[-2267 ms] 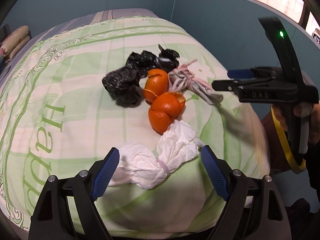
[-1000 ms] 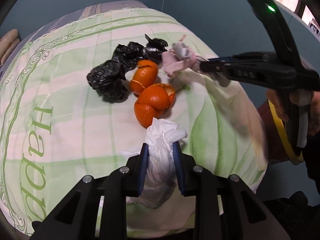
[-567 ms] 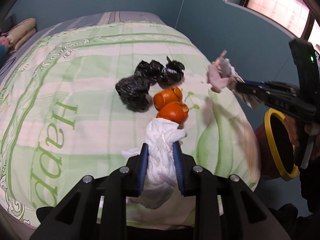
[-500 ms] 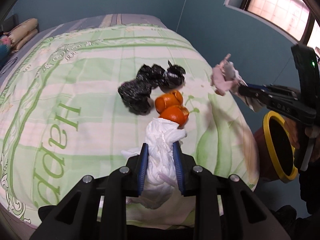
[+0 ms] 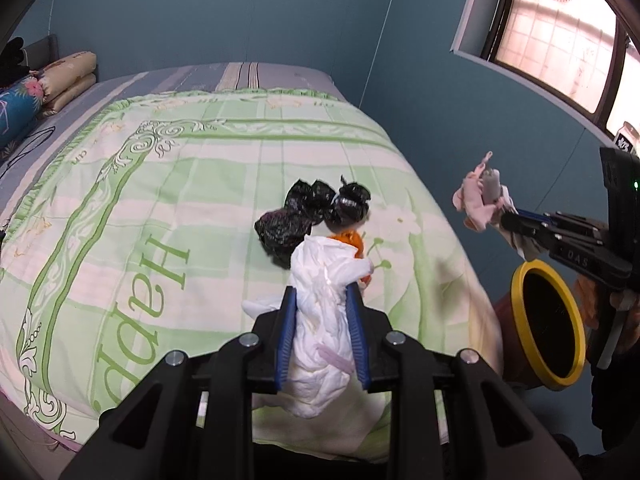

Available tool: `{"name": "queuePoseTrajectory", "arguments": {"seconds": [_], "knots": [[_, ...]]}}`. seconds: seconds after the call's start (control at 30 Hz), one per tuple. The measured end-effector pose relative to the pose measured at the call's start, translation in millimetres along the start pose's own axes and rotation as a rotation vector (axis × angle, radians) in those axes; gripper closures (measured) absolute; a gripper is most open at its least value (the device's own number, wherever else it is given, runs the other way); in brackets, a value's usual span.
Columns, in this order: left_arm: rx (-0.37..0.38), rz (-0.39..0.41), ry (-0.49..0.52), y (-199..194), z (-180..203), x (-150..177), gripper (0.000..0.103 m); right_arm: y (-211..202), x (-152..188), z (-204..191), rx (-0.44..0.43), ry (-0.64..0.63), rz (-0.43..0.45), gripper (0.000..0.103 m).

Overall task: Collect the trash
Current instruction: 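Carry the tissue with the left tool while the right tool carries the cloth to the bin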

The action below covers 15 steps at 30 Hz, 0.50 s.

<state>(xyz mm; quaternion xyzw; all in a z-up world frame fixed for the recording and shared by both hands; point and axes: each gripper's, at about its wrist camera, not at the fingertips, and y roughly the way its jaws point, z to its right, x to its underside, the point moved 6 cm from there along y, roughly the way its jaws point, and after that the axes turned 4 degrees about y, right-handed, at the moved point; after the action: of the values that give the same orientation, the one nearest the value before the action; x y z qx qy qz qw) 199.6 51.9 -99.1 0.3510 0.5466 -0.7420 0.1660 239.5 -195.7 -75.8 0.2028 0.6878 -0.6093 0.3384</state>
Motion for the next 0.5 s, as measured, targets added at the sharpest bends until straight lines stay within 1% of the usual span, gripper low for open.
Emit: {"name": "queuePoseTrajectory", "arguments": {"seconds": [0.33, 0.5], "knots": [[-0.002, 0.068, -0.009, -24.5, 19.1, -20.0, 0.079, -41.3, -0.8, 13.3, 0.013, 0.005, 0.073, 0.091], [0.028, 0.104, -0.016, -31.9, 37.1, -33.8, 0.079, -58.8, -1.3, 24.0, 0.025, 0.011, 0.104, 0.091]]}}
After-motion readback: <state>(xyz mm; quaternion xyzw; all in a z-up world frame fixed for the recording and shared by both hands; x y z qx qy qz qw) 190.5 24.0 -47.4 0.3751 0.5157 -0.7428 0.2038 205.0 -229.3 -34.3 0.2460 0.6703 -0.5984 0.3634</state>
